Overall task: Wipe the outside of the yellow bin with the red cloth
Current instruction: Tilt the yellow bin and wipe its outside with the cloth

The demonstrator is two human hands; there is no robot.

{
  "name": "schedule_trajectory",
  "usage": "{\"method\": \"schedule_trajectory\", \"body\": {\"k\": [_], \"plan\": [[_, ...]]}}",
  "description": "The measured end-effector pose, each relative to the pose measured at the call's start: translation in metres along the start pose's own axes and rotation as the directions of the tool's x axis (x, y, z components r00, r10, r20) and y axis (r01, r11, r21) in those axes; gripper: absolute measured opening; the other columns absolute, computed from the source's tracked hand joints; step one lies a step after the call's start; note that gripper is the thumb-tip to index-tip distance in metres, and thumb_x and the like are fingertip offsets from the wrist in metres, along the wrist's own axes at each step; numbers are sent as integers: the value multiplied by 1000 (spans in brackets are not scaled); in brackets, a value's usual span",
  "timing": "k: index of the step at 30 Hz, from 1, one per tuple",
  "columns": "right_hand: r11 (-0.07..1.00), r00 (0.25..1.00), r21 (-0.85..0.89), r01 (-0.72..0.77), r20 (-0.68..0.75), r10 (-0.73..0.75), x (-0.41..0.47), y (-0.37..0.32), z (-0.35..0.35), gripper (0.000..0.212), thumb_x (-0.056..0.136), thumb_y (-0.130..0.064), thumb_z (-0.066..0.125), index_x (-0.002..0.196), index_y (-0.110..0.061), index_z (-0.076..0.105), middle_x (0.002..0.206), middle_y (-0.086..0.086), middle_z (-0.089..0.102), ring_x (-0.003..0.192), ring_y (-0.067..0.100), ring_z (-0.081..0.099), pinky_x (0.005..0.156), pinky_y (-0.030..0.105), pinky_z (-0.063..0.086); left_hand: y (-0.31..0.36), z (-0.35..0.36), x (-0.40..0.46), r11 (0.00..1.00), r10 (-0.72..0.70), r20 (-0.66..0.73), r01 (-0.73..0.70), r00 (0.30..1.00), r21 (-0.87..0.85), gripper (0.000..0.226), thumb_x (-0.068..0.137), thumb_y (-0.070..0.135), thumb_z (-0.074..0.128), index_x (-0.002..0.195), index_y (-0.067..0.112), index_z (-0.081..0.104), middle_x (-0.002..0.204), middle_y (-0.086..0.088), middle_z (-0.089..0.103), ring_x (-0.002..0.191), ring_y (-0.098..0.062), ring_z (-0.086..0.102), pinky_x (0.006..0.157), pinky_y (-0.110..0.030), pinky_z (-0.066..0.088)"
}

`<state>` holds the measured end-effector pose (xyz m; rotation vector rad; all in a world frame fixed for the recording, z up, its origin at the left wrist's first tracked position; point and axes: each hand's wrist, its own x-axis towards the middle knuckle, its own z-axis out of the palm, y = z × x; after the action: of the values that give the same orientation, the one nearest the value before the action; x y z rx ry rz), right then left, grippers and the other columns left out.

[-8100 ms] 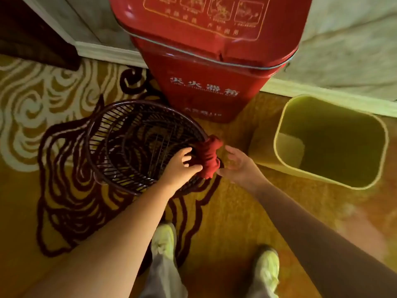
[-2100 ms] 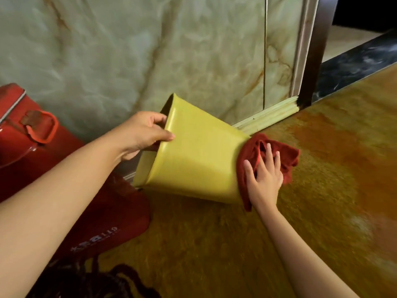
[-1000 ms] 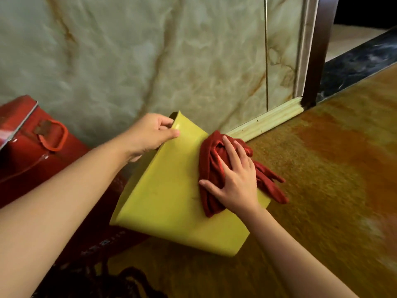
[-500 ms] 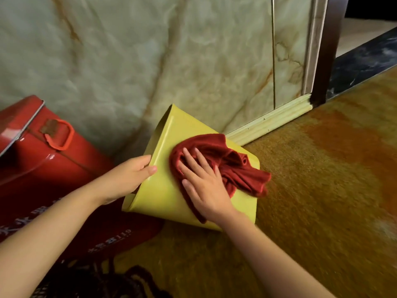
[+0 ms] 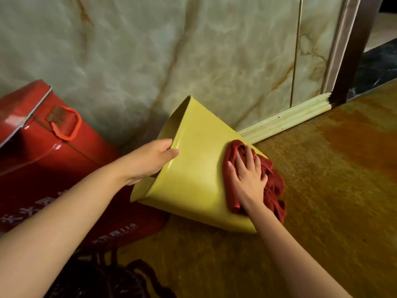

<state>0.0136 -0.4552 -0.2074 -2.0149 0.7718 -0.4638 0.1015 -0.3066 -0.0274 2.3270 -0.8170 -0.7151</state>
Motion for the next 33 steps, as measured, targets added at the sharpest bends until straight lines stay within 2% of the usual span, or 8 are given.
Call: {"method": "schedule_trajectory", "body": {"k": [6, 9, 13, 16, 19, 23, 27, 33], "plan": [[891, 891, -29, 453, 8, -453, -44, -52, 14, 53, 87, -64, 15, 138, -51, 10, 156, -18, -7, 143, 12, -11, 107, 63, 0, 0, 3, 1, 997, -11, -1, 11, 1000, -70, 31, 94, 18, 38, 114, -2, 51, 117, -16, 61, 109, -24, 56, 100, -54, 40], [869, 869, 7, 494, -4, -494, 2, -79, 2, 53, 87, -63, 22, 138, -48, 19, 157, -16, 2, 144, 11, -9, 105, 66, -3, 1, 9, 6, 990, 24, 11, -23, 1000, -138, 27, 94, 16, 37, 113, 14, 57, 118, -4, 63, 111, -12, 57, 100, -33, 43], [968, 968, 52, 247, 34, -249, 31, -37, 1, 51, 89, -58, 30, 138, -45, 26, 157, -16, 4, 144, 10, -7, 108, 65, -4, -4, 4, 6, 991, 3, 30, 1, 1000, -132, 22, 93, 21, 40, 103, 22, 59, 100, 18, 66, 95, 9, 57, 87, -12, 41], [996, 995, 43, -73, 68, 70, 20, 18, 2, 55, 88, -62, 26, 140, -43, 23, 157, -16, 0, 144, 12, -6, 109, 66, -2, -8, 0, 3, 989, 18, 42, -12, 999, -146, 37, 89, 29, 46, 123, 15, 51, 123, 4, 62, 113, -4, 54, 102, -23, 37], [987, 990, 89, -132, 68, 127, 14, 42, -3, 57, 87, -63, 22, 140, -44, 19, 157, -15, -1, 144, 12, -5, 108, 66, 0, -15, -1, -13, 991, 58, 90, -46, 994, -125, 42, 67, 38, 68, 106, 39, 53, 95, 18, 73, 94, 1, 65, 77, -11, 49], [975, 984, 130, -179, 33, 177, 9, 36, -8, 53, 89, -60, 22, 140, -44, 20, 157, -13, 5, 144, 16, 3, 108, 65, 3, -45, 11, -48, 932, 185, -29, -166, 982, 322, 23, 73, 20, 71, 76, 42, 65, 77, 45, 62, 81, 17, 59, 70, -10, 45], [963, 983, 200, -182, 66, 172, 3, 13, -15, 50, 91, -55, 25, 139, -39, 28, 156, -10, 18, 142, 20, 14, 109, 65, 7, -32, 21, -50, 891, 255, -34, -222, 966, 397, 28, 73, 37, 59, 67, 11, 64, 57, 14, 58, 60, 5, 46, 57, -30, 41], [954, 995, 293, 56, -97, -29, -23, -40, -34, 54, 86, -56, 23, 137, -41, 33, 151, -11, 29, 140, 14, 21, 108, 63, 7, 24, 25, -25, 924, 245, -8, -231, 970, 306, 19, 79, 19, 62, 77, 0, 64, 84, -26, 70, 70, -13, 51, 72, -41, 50]]}}
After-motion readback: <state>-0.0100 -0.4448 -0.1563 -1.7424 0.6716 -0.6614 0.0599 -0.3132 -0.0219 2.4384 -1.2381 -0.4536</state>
